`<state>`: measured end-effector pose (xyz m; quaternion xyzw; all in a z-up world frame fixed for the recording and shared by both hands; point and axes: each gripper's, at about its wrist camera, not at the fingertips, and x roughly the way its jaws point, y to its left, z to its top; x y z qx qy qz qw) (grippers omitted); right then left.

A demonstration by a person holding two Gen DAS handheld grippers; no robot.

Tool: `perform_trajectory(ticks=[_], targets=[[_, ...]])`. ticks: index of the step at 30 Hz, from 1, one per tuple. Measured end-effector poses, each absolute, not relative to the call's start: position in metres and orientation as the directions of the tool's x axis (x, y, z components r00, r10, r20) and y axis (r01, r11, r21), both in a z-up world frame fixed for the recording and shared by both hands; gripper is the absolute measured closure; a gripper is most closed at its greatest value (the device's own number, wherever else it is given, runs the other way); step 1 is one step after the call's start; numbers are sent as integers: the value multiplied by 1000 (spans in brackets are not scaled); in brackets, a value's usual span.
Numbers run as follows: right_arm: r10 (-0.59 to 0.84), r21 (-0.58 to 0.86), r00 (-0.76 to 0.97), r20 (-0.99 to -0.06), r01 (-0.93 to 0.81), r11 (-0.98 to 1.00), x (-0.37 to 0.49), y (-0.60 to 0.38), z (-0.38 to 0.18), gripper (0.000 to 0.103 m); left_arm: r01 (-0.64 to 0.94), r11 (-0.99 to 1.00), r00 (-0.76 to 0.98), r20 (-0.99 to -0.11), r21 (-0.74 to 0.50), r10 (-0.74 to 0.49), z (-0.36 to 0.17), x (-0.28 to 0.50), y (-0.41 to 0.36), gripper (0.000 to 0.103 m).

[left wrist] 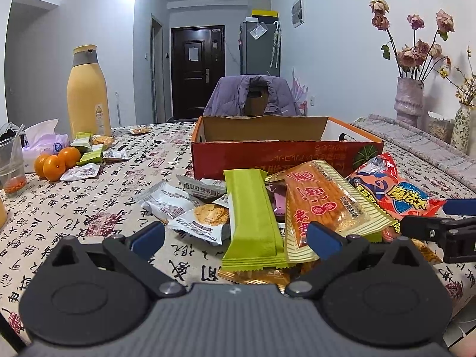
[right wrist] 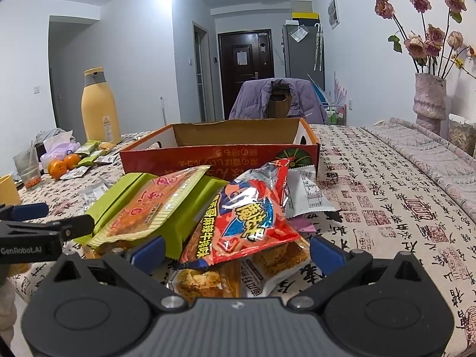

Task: Organize snacks
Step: 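Move both tools toward the snack pile in front of the box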

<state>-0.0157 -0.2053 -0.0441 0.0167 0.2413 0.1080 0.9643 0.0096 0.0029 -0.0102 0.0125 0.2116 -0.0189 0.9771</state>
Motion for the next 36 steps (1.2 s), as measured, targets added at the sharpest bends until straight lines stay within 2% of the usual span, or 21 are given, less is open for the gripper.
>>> perform_trajectory(ticks=[36], targets=[[211,80,863,-459,-196,977,-16,-210,-42,0,39,999,912,-409,8,-33,-7,8,2,0]])
